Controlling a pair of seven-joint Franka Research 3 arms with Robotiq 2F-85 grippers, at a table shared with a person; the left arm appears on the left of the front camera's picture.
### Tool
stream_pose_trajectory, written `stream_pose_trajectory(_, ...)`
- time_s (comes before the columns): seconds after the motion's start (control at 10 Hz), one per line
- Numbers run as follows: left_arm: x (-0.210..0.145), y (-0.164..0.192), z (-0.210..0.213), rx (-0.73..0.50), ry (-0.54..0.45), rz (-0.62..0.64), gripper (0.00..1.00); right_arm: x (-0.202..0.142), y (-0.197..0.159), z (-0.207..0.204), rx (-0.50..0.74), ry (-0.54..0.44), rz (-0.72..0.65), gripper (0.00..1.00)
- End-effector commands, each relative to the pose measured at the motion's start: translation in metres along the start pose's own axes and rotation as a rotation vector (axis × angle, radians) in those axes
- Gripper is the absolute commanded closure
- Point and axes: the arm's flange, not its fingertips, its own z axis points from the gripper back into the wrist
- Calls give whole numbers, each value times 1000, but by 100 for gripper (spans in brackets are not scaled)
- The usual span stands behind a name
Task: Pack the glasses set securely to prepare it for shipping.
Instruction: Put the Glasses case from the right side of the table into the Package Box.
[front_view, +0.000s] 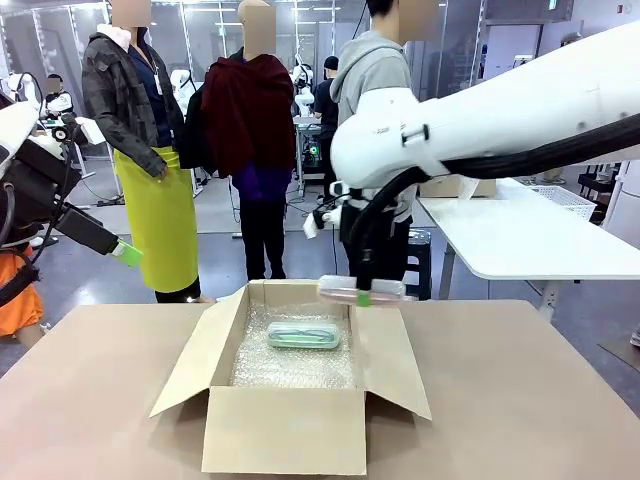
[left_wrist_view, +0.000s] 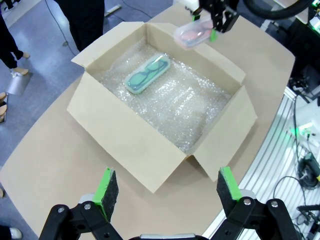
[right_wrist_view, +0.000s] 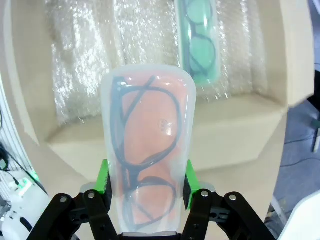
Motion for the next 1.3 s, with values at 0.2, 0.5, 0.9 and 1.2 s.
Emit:
stream_pose_trajectory(0.2, 0, 1, 2, -11, -7, -5, 0, 45, 17, -49, 11, 1, 7, 68)
stream_pose_trajectory(0.5, 0, 1, 2, -11, -7, -5, 0, 59, 28, -87, -27, 4, 4, 68)
stream_pose_trajectory(0.9, 0, 1, 2, -11, -7, -5, 0, 74, 34, -131, -18, 20, 91, 68)
stream_pose_trajectory(1.2, 0, 1, 2, -11, -7, -5, 0, 77, 30, -153, -14, 38, 98, 68)
